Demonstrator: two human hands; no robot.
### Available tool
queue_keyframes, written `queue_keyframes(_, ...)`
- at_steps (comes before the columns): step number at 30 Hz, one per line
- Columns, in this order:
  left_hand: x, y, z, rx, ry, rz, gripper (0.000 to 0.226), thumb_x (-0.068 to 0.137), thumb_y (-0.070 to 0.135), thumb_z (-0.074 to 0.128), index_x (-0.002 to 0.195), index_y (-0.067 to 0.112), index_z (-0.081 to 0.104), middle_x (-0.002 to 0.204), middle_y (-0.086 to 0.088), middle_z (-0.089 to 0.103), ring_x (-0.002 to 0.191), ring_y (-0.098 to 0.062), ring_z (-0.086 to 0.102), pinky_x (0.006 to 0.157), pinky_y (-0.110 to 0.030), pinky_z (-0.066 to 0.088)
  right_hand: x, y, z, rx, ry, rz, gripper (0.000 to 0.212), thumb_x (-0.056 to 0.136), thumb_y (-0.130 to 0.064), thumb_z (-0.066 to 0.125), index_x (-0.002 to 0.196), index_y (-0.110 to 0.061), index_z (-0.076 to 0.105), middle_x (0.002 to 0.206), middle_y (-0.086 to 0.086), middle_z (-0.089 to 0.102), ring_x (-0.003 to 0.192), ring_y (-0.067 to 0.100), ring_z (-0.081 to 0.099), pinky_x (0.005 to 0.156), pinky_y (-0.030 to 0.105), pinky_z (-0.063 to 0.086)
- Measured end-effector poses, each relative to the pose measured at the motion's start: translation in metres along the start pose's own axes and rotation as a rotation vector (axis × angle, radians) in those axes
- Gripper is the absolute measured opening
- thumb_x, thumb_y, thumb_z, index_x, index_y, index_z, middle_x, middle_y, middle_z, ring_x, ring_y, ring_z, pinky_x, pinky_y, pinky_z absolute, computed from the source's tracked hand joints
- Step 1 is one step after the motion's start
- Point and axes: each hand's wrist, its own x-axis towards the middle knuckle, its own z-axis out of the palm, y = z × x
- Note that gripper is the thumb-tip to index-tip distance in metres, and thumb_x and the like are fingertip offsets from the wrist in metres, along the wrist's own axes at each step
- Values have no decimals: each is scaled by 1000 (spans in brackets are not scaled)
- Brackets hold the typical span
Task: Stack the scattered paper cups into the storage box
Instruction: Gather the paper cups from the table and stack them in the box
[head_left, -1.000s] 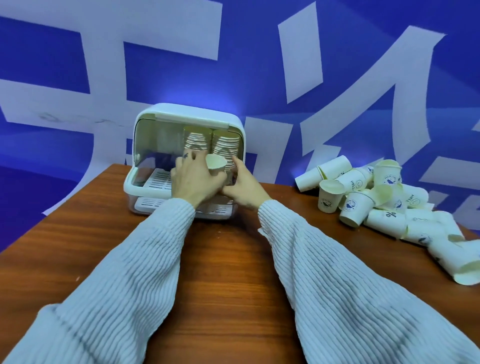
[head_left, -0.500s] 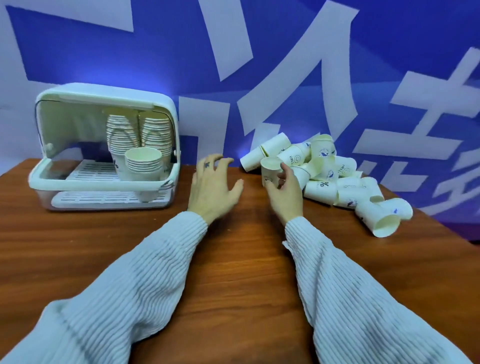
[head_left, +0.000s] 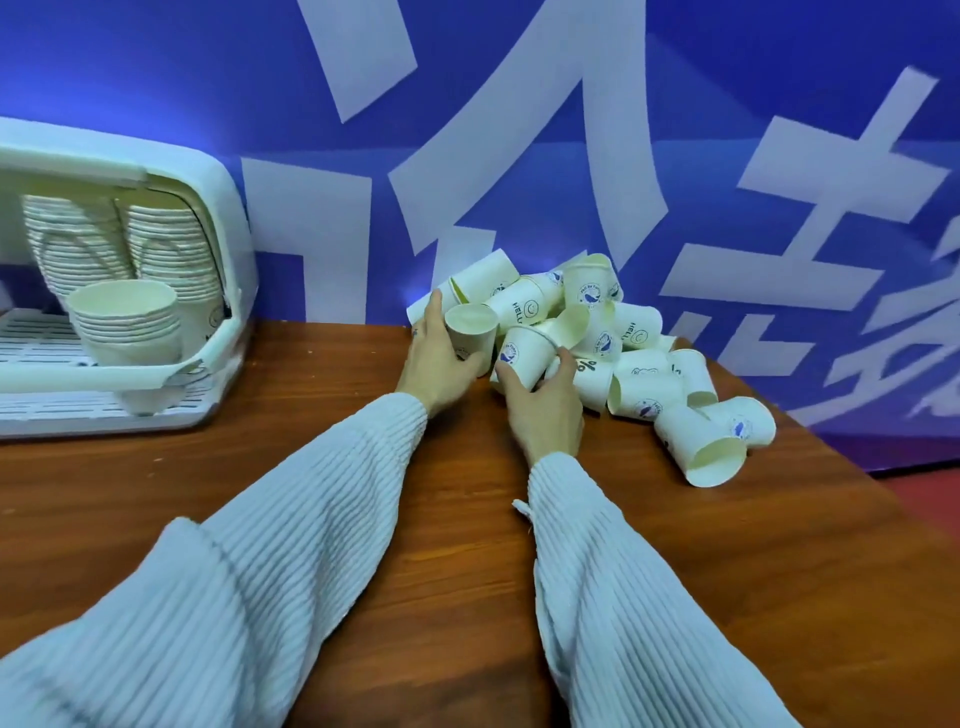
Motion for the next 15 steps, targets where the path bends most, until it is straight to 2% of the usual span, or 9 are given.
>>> queue_keyframes(3, 12, -4, 12, 9, -16, -7, 107, 84, 29, 75, 162, 21, 2, 164, -8, 26, 148, -30, 28, 119, -45, 31, 8, -2, 1, -6, 15, 31, 84, 87, -64, 66, 152, -26, 29, 132, 11, 66, 121, 37, 61, 85, 38, 42)
queue_keyframes(6, 17, -10, 19, 32, -14, 0, 107, 83, 29, 77, 161, 19, 5, 161, -7, 32, 147, -28, 32, 117, -39, 32, 14, -2, 3, 7, 19, 58, 83, 89, -65, 64, 153, -26, 27, 135, 11, 64, 122, 38, 61, 89, 41, 44)
queue_keyframes(11, 9, -9, 16, 98, 33, 24, 96, 82, 37, 78, 157, 17, 22, 154, -8, 35, 143, -26, 35, 112, -38, 33, 14, 0, 4, 74, -9, 34, 86, 90, -54, 68, 157, -27, 21, 144, 10, 58, 128, 35, 57, 88, 37, 41)
queue_keyframes(15, -5, -2, -6, 137, 67, 46, 82, 78, 40, 78, 145, 21, 36, 138, -8, 41, 129, -28, 46, 107, -41, 40, 1, -13, 0, 218, 2, -23, 95, 86, -45, 74, 160, -34, 16, 155, 6, 46, 139, 26, 48, 98, 31, 38)
